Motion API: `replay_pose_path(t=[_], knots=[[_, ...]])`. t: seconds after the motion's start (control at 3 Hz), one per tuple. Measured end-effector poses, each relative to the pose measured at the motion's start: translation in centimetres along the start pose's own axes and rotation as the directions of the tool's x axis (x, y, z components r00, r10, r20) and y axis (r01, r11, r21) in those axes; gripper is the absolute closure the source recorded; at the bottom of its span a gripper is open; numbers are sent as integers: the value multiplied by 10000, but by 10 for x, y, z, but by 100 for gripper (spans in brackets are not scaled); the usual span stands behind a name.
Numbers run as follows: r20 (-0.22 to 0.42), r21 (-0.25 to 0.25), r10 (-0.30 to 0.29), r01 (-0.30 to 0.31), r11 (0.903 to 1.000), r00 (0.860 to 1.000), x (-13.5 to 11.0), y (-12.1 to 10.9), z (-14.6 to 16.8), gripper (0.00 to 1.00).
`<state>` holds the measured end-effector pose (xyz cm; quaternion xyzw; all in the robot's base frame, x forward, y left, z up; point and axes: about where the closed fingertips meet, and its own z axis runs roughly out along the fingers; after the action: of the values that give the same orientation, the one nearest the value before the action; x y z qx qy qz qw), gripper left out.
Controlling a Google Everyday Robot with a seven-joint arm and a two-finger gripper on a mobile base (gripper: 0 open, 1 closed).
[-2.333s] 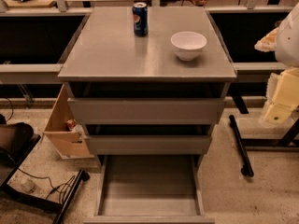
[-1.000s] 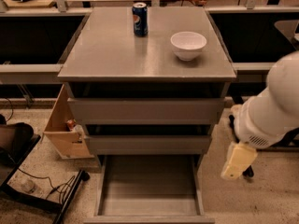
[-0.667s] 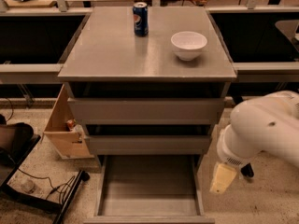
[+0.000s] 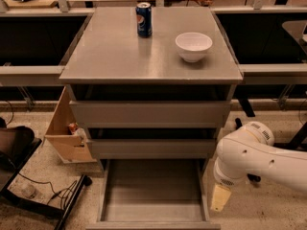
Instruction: Close bottom drawer
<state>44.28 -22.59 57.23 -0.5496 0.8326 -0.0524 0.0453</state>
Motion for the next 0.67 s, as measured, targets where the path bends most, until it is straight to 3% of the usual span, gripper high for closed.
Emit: replay_pose_path(t=[0.33, 0.67], knots=[[-24, -109, 74, -74, 9999, 10000, 0, 2, 7, 0], [-77, 123, 4, -3, 9999, 10000, -1, -6, 3, 0]])
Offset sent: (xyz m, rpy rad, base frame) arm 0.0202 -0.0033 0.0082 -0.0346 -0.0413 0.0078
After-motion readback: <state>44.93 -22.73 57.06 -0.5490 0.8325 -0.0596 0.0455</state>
